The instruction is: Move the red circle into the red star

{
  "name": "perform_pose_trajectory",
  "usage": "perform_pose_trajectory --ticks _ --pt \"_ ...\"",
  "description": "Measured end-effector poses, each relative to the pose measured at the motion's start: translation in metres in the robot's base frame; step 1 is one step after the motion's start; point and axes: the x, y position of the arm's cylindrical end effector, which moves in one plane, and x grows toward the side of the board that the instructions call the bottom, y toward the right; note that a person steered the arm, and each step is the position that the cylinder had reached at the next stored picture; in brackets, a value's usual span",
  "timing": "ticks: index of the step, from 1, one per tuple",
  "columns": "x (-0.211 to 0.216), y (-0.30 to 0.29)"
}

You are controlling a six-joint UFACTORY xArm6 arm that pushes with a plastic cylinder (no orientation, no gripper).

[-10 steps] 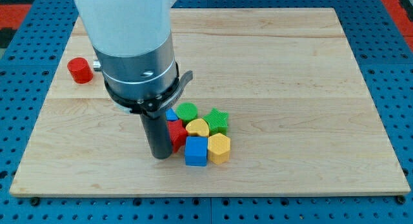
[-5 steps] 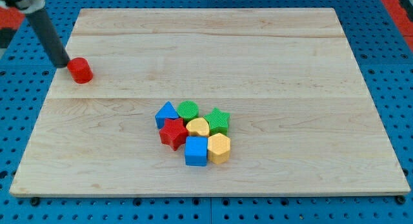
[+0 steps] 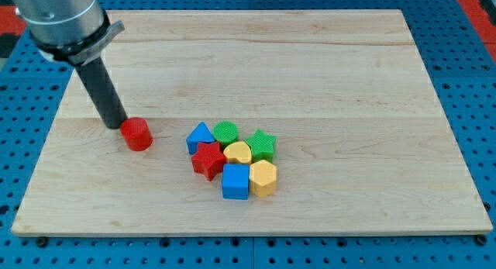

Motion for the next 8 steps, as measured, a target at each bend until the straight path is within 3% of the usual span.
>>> perform_pose_trajectory --ticks 1,3,5,8 --pt "0.015 0.026" --pt "0.097 0.053" --pt "0.106 0.027" --pt "0.141 0.130"
